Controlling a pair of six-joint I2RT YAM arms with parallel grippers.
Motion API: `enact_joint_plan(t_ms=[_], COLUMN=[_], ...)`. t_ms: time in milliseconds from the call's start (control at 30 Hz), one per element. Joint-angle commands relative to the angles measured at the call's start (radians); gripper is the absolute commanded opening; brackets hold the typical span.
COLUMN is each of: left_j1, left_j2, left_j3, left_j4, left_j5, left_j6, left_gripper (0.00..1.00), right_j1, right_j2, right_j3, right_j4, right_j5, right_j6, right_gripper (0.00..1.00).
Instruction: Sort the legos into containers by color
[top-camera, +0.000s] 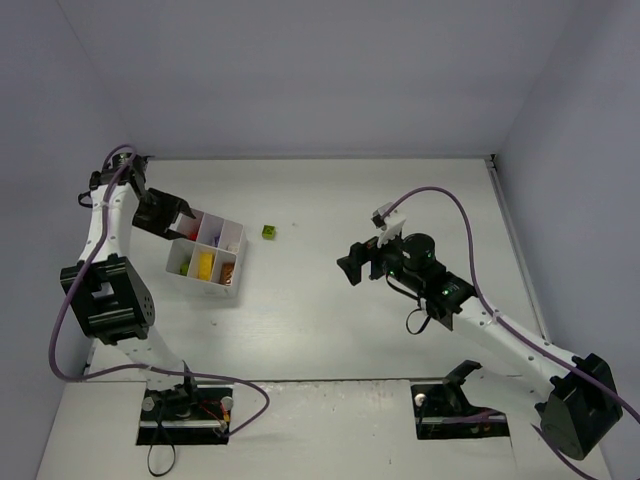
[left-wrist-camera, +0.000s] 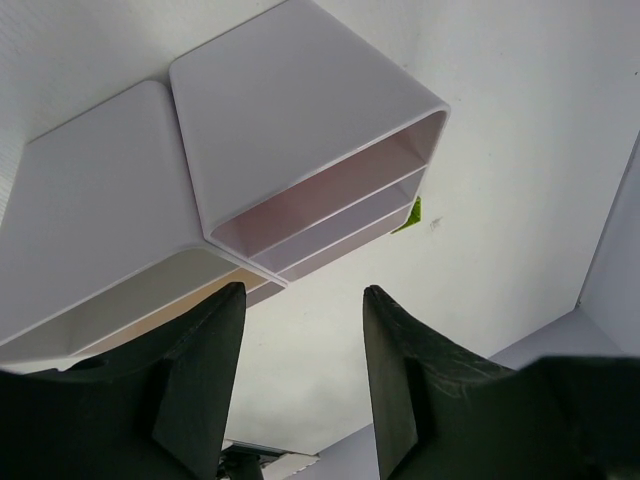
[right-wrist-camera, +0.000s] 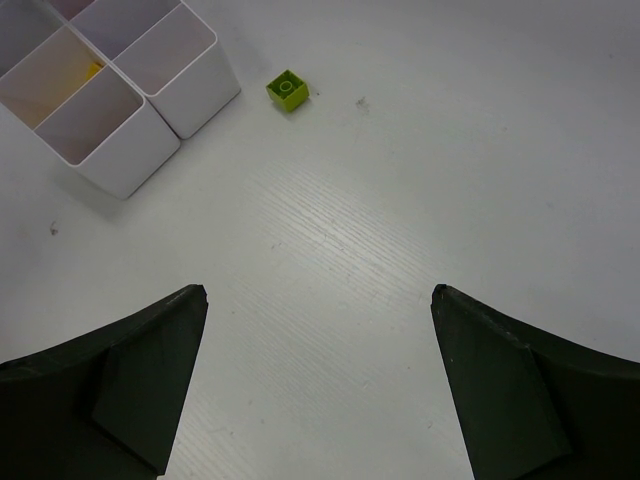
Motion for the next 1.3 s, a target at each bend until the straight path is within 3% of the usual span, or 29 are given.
enact_joint_plan(t_ms=[0, 200, 300, 500, 667, 767, 1033, 1267], left_j1=[0.015, 0.003, -0.051, -0.323, -0.561, -0.626, -0.660, -0.655], left_j2=[-0.047, -0.134, -0.200, -0.199, -0.117, -0.050, 0.175, 0.334], left_j3=[0.037, 0.055, 0.087, 0.221, 0.271, 0.275, 0.353, 0.451], left_j4=[0.009, 0.082, 0.138, 0.107, 0.069, 0.076, 0.075, 0.063], left_j5=[0.024, 0.030, -0.032, -0.181, -0.344, -0.356, -0.381, -0.435], left_j6=[-0.011, 0.034, 0.135, 0.406, 0.482, 0.486, 0.564, 0.630], left_gripper=[0.45, 0.45, 0.45, 0.47, 0.50, 0.53, 0.61, 0.62], right_j1=[-0.010, -0.011, -0.011, -0.013, -0.013, -0.014, -0.014, -0.014], right_j2=[-0.005, -0.007, -0.004, 0.013, 0.019, 0.013, -0.007, -0.004], right_j3=[0.012, 0.013, 0.015, 0.025, 0.039, 0.048, 0.065, 0.078], right_j4=[0.072, 0.072, 0.072, 0.071, 0.054, 0.034, -0.018, -0.029], right_j5=[-0.006, -0.009, -0.009, -0.017, -0.021, -0.021, -0.024, -0.015], right_j6=[0.002, 0.002, -0.001, 0.000, 0.002, 0.002, 0.005, 0.014], right_gripper=[0.91, 0.91, 0.91, 0.91, 0.91, 0.91, 0.91, 0.91])
